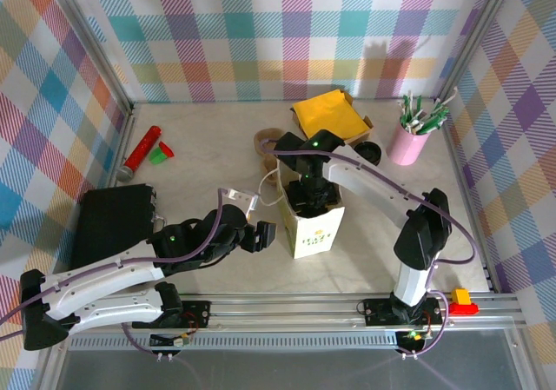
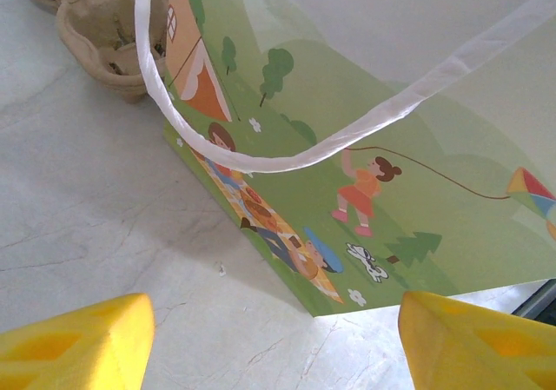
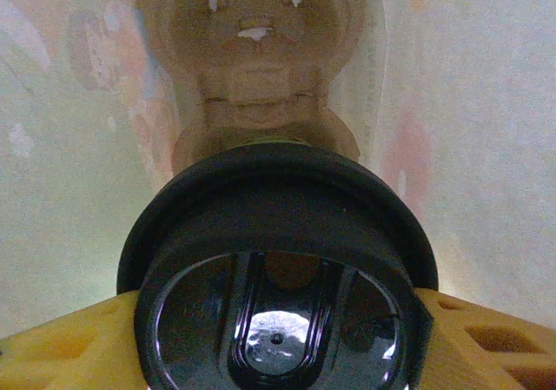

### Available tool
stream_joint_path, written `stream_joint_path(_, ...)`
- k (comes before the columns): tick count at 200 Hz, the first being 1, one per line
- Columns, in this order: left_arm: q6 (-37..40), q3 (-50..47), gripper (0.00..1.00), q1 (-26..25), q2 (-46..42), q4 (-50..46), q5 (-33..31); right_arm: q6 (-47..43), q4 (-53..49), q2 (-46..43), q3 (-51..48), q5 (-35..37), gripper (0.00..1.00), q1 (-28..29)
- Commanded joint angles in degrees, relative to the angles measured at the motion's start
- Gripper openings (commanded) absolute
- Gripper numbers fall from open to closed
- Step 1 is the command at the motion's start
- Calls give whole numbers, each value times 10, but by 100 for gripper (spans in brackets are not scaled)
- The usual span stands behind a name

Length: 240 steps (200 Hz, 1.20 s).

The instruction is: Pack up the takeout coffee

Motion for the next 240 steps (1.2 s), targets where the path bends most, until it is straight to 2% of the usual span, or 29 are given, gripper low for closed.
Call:
stream_joint_path(1,0,9,74,-7,-2,-11,-11,-3,3,-20,-9,-4,57,5)
stream_joint_path(240,-1,21,74,-7,5,-22,-30,-11,33,-35,-44,-14,56,6)
